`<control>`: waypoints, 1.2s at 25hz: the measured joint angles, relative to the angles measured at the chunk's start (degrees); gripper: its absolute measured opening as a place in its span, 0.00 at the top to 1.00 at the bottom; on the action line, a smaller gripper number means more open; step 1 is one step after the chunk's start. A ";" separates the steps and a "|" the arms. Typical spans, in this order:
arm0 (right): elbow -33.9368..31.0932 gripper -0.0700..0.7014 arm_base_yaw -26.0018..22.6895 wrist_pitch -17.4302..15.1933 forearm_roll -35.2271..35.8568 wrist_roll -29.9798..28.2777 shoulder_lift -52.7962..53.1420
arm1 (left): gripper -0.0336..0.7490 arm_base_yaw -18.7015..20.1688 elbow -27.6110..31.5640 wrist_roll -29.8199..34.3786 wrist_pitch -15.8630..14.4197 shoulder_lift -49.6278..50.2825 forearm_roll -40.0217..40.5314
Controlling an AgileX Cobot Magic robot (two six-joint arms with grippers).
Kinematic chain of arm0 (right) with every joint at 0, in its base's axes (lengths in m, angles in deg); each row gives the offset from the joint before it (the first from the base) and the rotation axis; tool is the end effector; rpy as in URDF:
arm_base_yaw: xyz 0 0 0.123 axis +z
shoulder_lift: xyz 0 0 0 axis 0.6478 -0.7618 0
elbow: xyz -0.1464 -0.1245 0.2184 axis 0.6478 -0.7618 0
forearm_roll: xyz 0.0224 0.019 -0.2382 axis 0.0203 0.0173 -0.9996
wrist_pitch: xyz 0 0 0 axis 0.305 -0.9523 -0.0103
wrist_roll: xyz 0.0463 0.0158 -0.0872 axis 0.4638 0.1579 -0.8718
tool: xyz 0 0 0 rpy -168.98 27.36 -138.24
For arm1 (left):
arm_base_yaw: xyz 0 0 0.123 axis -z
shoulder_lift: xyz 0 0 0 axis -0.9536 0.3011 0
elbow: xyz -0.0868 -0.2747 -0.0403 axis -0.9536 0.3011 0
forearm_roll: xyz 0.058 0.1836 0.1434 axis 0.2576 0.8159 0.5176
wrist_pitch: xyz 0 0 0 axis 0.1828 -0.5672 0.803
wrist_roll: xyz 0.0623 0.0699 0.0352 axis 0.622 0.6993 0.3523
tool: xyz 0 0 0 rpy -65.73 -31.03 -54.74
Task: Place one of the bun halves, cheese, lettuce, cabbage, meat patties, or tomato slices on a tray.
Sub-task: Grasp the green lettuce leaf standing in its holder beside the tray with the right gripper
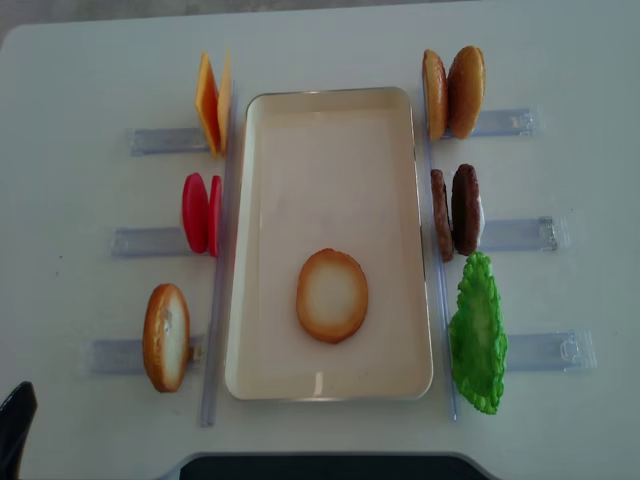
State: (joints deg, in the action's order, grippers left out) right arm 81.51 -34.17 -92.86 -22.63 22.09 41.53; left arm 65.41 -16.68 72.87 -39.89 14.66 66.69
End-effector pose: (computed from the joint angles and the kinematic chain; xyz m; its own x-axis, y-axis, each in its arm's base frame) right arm -0.0187 -0.0021 0.2630 -0.5038 -0.0439 -0.8627 -0.1025 0.9947 0.0092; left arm -0.0150 -0.0068 0.2559 -0.5131 0.0621 -0.8561 -0.0173 0.9964 0.0827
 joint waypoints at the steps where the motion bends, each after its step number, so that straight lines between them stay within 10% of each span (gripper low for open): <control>1: 0.00 0.22 0.00 0.00 0.00 0.00 0.00 | 0.27 0.00 0.00 0.00 0.00 0.00 0.00; 30: 0.00 0.22 0.00 0.00 0.00 0.00 0.00 | 0.27 0.00 0.00 0.00 0.00 0.00 0.00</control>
State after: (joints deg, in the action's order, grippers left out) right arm 81.51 -34.17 -92.86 -22.63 22.09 41.53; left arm 65.41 -16.68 72.87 -39.89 14.66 66.69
